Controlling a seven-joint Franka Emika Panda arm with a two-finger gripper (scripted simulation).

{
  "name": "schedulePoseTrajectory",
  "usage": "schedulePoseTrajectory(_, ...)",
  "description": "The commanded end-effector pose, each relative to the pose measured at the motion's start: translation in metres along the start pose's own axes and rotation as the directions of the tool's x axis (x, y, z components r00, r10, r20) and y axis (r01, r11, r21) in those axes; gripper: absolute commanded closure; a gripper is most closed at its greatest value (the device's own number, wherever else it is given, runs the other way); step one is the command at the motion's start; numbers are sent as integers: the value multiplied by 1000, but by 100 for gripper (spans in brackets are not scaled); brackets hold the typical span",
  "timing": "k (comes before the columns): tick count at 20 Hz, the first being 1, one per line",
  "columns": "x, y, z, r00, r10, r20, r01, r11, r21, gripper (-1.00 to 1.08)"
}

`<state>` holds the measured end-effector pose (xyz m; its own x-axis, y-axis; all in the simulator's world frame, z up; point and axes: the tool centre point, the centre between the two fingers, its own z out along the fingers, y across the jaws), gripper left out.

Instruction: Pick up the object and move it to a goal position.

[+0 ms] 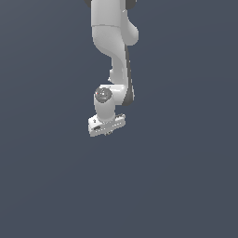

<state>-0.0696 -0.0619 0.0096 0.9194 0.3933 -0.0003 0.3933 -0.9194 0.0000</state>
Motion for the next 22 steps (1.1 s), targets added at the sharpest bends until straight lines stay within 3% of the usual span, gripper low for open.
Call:
schedulePoseTrajectory(1,1,0,-1,1000,0,0,0,1000,0,108)
schedulePoseTrajectory(10,34,-10,-18,1000,0,0,0,1000,0,108)
schedulePoseTrajectory(22,122,-35,-63,1000,0,0,0,1000,0,108)
